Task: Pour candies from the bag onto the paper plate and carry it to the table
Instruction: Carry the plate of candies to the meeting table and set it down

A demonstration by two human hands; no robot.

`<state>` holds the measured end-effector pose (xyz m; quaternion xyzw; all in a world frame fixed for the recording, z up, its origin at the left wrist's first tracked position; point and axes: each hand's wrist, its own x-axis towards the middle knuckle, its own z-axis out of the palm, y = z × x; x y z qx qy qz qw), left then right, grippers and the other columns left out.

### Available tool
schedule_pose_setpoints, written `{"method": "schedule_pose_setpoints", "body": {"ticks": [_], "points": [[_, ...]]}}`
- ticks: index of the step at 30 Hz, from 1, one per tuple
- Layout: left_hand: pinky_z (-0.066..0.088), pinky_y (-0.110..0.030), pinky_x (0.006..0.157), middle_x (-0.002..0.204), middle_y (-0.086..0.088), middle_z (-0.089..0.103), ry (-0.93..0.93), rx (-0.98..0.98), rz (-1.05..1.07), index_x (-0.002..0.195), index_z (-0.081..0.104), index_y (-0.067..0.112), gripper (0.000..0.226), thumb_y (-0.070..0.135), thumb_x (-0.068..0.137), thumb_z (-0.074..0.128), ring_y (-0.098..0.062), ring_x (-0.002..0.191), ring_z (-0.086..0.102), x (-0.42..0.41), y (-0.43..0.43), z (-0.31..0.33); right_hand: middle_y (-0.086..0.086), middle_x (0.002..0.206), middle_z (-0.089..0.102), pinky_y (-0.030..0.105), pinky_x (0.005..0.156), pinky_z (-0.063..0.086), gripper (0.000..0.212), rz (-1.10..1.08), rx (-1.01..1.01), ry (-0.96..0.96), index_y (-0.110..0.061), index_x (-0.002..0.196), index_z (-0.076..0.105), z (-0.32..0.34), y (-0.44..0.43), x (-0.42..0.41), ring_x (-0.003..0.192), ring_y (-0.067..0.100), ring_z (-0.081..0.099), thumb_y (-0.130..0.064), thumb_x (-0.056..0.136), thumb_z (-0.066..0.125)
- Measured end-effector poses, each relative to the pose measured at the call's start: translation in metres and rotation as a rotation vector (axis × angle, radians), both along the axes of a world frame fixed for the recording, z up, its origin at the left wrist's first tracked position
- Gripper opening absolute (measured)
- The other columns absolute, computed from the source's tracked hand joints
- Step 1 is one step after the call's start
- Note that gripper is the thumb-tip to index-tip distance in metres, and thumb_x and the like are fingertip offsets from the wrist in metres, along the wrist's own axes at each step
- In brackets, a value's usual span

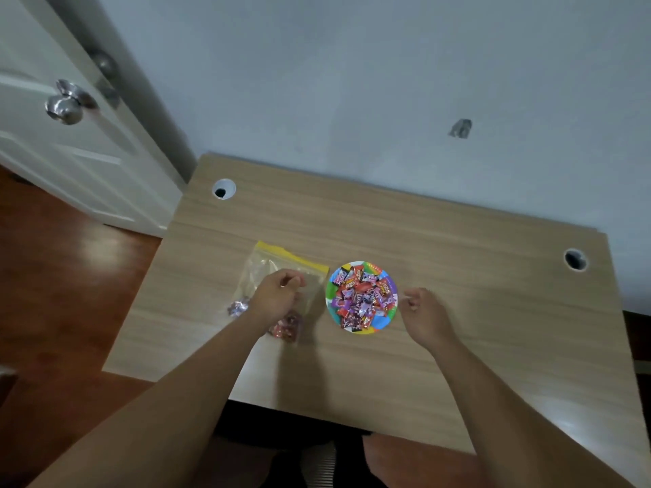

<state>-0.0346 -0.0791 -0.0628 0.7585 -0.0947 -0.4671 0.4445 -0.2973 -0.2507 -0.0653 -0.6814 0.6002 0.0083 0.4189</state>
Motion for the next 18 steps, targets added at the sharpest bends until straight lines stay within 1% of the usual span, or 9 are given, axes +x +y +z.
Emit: {"method": "schedule_pose_setpoints", "body": {"ticks": [1,3,5,8,10,12,14,16,18], "points": [[0.056,-0.04,0.072,0.099,-0.015,0.073,0.024,0.021,-0.001,0.108,0.075,0.007,0.013,0.011,0.107,0.063,-0.029,0.083,0.065,-0.005,-0.005,-0.005,-0.008,0.095,0.061,0.03,0.076,0.042,0.009,0.002,0.022,0.04,-0.02,0.107,0.071,-0.005,-0.002,-0.004,0.096,0.023,0.062,-0.025,0.105,0.063],[0.052,-0.044,0.07,0.089,-0.011,0.072,0.023,0.057,0.003,0.115,0.076,0.008,0.022,0.023,0.099,0.071,-0.026,0.071,0.061,-0.015,-0.013,-0.021,-0.006,0.085,0.06,0.032,0.075,0.043,0.016,0.018,0.072,0.089,-0.021,0.09,0.065,-0.025,-0.009,-0.013,0.091,0.024,0.059,-0.033,0.1,0.06],[0.058,-0.048,0.074,0.091,-0.005,0.077,-0.032,0.086,-0.016,0.118,0.079,0.014,0.03,0.034,0.096,0.075,-0.022,0.073,0.065,-0.023,-0.023,-0.031,0.005,0.095,0.069,0.03,0.081,0.044,0.028,0.018,0.108,0.084,-0.013,0.104,0.075,-0.044,-0.013,-0.02,0.095,0.024,0.066,-0.036,0.1,0.058],[0.063,-0.05,0.095,0.109,-0.007,0.079,-0.06,0.124,-0.077,0.12,0.076,0.021,0.019,0.029,0.104,0.067,-0.025,0.096,0.076,-0.035,-0.034,-0.04,0.004,0.088,0.069,0.029,0.077,0.043,0.023,0.056,0.136,0.065,-0.017,0.091,0.071,-0.051,-0.013,-0.019,0.087,0.026,0.067,-0.032,0.102,0.056],[0.062,-0.056,0.101,0.117,-0.004,0.079,-0.035,0.119,-0.079,0.117,0.073,0.027,0.019,0.032,0.1,0.068,-0.03,0.109,0.078,-0.041,-0.04,-0.049,0.006,0.093,0.076,0.03,0.075,0.045,0.023,0.048,0.144,0.038,-0.015,0.097,0.078,-0.053,-0.015,-0.015,0.091,0.028,0.072,-0.025,0.104,0.059],[0.062,-0.058,0.101,0.118,-0.001,0.08,-0.062,0.124,-0.083,0.121,0.074,0.026,0.034,0.04,0.091,0.066,-0.029,0.112,0.078,-0.043,-0.042,-0.066,0.006,0.104,0.079,0.032,0.079,0.05,0.024,0.027,0.154,0.017,-0.012,0.108,0.079,-0.057,-0.017,-0.013,0.098,0.028,0.074,-0.026,0.104,0.061],[0.062,-0.057,0.1,0.12,0.0,0.081,-0.084,0.118,-0.101,0.126,0.074,0.03,0.044,0.046,0.087,0.067,-0.026,0.112,0.078,-0.043,-0.043,-0.086,0.001,0.105,0.082,0.041,0.084,0.063,0.032,0.013,0.191,-0.017,-0.018,0.107,0.079,-0.078,-0.021,-0.018,0.096,0.025,0.079,-0.041,0.096,0.061],[0.063,-0.057,0.099,0.122,-0.001,0.082,-0.053,0.1,-0.101,0.117,0.075,0.043,0.038,0.054,0.081,0.071,-0.027,0.113,0.078,-0.045,-0.045,-0.092,-0.001,0.099,0.084,0.051,0.086,0.068,0.036,0.006,0.207,-0.046,-0.021,0.102,0.079,-0.096,-0.025,-0.023,0.087,0.023,0.083,-0.05,0.091,0.06],[0.064,-0.059,0.097,0.124,-0.005,0.081,-0.032,0.077,-0.094,0.103,0.074,0.051,0.018,0.043,0.087,0.075,-0.03,0.115,0.077,-0.05,-0.047,-0.092,0.004,0.097,0.085,0.053,0.086,0.068,0.015,0.001,0.228,-0.068,-0.024,0.096,0.076,-0.089,-0.024,-0.02,0.08,0.025,0.084,-0.034,0.101,0.066]]}}
